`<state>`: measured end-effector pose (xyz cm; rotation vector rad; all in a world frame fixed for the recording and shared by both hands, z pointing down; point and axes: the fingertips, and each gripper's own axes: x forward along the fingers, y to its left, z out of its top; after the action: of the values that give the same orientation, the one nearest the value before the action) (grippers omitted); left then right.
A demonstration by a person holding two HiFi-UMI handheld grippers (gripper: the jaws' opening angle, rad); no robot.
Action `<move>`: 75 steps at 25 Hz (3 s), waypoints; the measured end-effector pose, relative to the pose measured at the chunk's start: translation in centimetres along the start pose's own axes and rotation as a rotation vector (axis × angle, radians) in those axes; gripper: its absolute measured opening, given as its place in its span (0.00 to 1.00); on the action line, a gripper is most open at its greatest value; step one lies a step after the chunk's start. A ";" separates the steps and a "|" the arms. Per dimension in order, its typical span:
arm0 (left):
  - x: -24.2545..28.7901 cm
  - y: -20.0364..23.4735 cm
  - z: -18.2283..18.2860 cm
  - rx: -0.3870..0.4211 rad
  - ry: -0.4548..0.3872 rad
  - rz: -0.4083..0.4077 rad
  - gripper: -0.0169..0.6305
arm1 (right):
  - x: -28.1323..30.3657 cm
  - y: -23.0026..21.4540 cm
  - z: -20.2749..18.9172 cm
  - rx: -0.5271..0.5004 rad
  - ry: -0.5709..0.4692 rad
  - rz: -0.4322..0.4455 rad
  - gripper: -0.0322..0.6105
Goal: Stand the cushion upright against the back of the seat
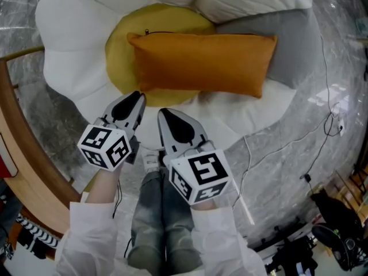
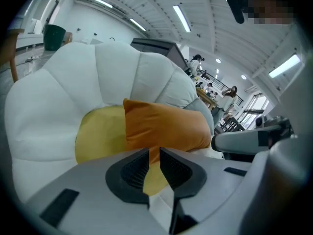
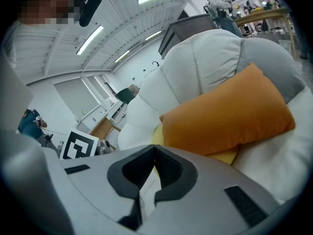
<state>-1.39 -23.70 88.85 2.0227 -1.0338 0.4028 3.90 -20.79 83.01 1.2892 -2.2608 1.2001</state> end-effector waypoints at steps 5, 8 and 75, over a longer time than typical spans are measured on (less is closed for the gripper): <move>1.2 1.5 -1.8 0.013 0.052 0.046 0.20 | 0.1 -0.9 -0.9 0.017 0.007 -0.006 0.07; 1.8 2.4 -2.6 0.025 0.090 0.074 0.28 | 0.2 -1.1 -0.9 0.022 0.005 -0.007 0.07; -8.7 1.0 4.6 -0.038 0.064 0.098 0.07 | -5.5 9.5 10.0 0.020 -0.079 0.012 0.07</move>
<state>-7.83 -23.06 81.34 1.9181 -1.0965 0.4924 0.82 -22.81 68.64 1.3556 -2.3204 1.1981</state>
